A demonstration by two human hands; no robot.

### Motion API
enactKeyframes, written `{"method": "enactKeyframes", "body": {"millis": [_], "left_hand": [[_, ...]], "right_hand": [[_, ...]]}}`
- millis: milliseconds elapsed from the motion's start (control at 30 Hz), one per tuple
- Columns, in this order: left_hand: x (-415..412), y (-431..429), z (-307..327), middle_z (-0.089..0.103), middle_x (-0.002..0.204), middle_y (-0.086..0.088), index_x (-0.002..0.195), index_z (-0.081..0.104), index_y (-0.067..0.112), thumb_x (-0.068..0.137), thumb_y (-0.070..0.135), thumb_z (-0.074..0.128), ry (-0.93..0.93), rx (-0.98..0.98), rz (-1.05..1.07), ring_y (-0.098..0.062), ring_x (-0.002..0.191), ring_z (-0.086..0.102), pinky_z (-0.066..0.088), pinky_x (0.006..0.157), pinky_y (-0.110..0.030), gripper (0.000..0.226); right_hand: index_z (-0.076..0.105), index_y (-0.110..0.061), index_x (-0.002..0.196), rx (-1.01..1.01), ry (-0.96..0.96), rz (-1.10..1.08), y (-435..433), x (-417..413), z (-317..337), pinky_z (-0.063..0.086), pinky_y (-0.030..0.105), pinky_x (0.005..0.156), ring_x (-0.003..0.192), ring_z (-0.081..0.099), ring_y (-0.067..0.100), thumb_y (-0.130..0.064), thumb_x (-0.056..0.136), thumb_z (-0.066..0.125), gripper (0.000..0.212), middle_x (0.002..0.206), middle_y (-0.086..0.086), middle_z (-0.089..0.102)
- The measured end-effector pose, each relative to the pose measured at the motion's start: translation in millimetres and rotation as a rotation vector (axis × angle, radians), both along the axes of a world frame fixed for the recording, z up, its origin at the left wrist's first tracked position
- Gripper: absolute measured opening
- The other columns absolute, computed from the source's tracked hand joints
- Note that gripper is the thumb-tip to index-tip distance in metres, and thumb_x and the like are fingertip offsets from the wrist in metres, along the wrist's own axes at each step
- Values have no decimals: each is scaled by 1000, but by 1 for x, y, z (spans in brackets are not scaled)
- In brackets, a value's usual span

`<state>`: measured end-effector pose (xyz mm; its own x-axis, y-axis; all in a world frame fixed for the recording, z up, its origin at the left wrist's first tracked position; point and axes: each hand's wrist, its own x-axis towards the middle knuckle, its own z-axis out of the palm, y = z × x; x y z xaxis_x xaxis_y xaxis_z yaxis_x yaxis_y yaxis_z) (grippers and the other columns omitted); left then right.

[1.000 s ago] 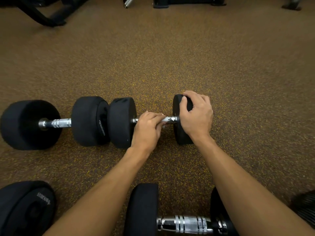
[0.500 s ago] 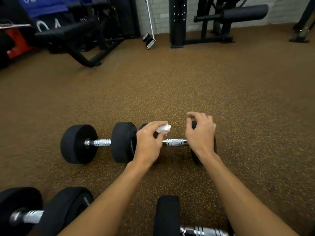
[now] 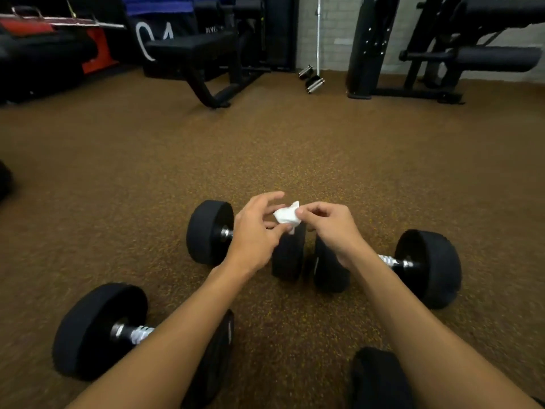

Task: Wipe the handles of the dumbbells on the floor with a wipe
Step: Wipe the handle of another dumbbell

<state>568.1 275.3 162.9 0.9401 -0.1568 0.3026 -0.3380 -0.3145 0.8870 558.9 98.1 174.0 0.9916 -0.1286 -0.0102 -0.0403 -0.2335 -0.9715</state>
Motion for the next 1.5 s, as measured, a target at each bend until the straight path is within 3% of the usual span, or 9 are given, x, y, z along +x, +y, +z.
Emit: {"method": "enactKeyframes", "body": {"millis": [133,233,400,600,767,900,1233,1367,1500], "left_hand": [[21,53,-17,72,126,8,135,68,22,89,16,84,44,-35,89,2,112,69,60,91,-19,49],[46,83,-34,78,105,8,125,74,19,91,15,83,96,-83,164,-2,98,74,63,91,-33,35],[85,110,-56,78,93,-2,111,76,23,87,5,84,244,-146,233,-23,89,77,65,82,-53,31],[120,113,-45,77,93,9,103,75,37,87,13,84,316,-74,205,-12,88,75,65,83,-48,31],[133,108,-30,76,98,15,106,73,35,90,13,83,327,-30,161,-2,87,73,63,86,-34,28],[144,108,-29,76,96,13,106,75,30,91,10,81,316,-53,138,-4,84,74,64,82,-36,26],[122,126,-56,77,105,4,112,75,17,95,4,74,136,-84,175,-12,96,76,65,81,-46,22],[102,133,-60,75,110,9,112,74,23,97,4,70,38,-76,264,-10,101,75,64,85,-50,25],[87,139,-55,72,111,10,114,75,23,99,6,65,-114,65,326,-7,106,69,60,93,-41,25]], "right_hand": [[80,-21,99,-67,-31,17,49,34,-15,57,34,90,95,73,12,-22,99,74,6,99,-3,80],[78,-23,94,-108,-25,42,80,57,-39,60,42,96,97,76,14,-21,98,76,5,96,-3,81],[72,-22,107,-169,-91,19,116,81,-57,62,35,81,84,77,11,-13,94,79,17,84,-3,79],[76,-23,123,-341,-72,3,128,105,-39,46,8,71,77,68,-2,-12,99,72,26,85,-11,74],[72,-27,136,-410,-3,8,125,118,-20,47,9,77,77,65,-3,-12,102,68,38,87,-12,75],[79,-21,126,-431,56,1,125,127,-23,51,22,102,109,69,1,-16,102,69,27,118,-6,79],[82,-21,101,-322,52,0,129,124,-61,48,13,72,79,68,5,-26,97,77,8,88,-7,77],[78,-25,90,-324,33,-11,124,110,-58,45,25,81,80,65,8,-26,98,73,10,83,-6,75],[71,-34,81,-313,33,0,125,96,-59,49,51,108,95,70,17,-25,97,76,18,84,-7,76]]}}
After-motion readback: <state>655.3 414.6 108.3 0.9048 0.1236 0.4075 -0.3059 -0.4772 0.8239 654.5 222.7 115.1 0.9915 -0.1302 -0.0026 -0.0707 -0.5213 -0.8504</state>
